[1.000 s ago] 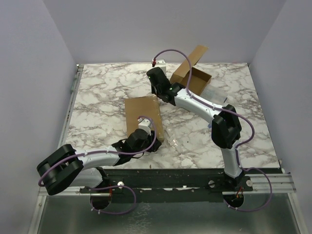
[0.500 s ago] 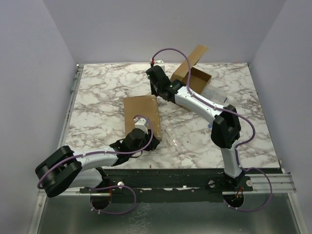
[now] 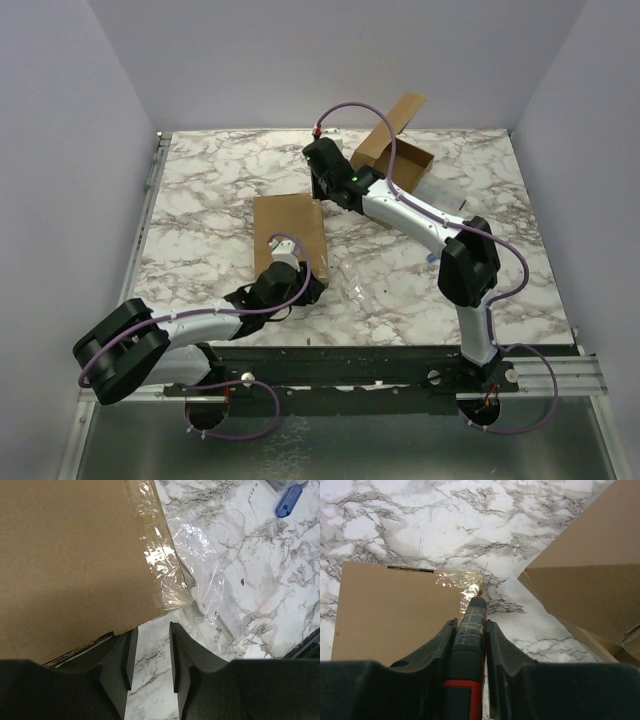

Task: Unpack the express box
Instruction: Cut the express box at the center of the board.

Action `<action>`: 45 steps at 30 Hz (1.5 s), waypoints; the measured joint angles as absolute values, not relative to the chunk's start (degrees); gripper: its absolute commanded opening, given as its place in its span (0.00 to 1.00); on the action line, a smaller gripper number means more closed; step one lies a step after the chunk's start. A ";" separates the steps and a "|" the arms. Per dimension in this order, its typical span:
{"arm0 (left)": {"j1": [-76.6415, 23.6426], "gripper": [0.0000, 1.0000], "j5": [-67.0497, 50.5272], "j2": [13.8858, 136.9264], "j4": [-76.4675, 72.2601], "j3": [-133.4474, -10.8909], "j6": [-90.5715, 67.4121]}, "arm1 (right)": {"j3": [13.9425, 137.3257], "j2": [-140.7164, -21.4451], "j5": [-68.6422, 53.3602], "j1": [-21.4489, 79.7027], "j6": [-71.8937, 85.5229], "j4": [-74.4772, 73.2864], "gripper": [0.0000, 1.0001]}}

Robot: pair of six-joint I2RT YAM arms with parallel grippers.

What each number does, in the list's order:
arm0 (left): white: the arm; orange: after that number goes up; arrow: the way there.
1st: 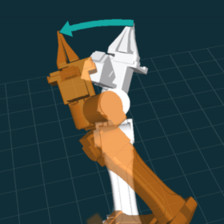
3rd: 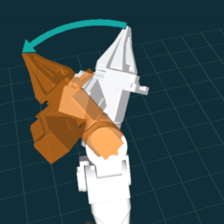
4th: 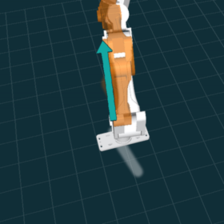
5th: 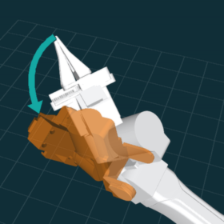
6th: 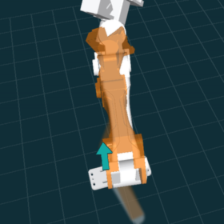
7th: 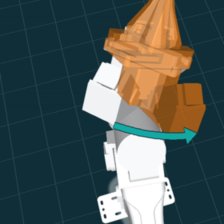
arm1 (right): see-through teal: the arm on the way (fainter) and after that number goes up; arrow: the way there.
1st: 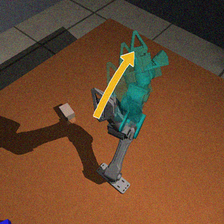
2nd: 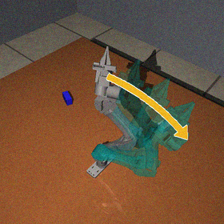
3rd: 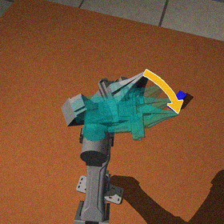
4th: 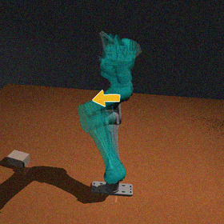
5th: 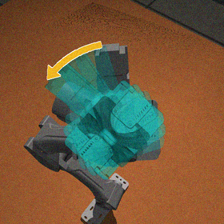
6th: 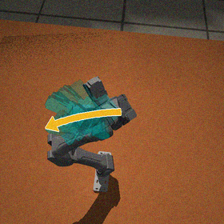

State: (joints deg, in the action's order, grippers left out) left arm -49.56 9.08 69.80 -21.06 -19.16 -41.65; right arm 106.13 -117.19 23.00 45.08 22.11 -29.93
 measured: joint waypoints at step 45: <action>-47.20 0.75 -15.86 54.19 -25.61 -23.57 -32.67 | 83.50 -86.17 -4.36 40.18 7.86 -40.36 0.00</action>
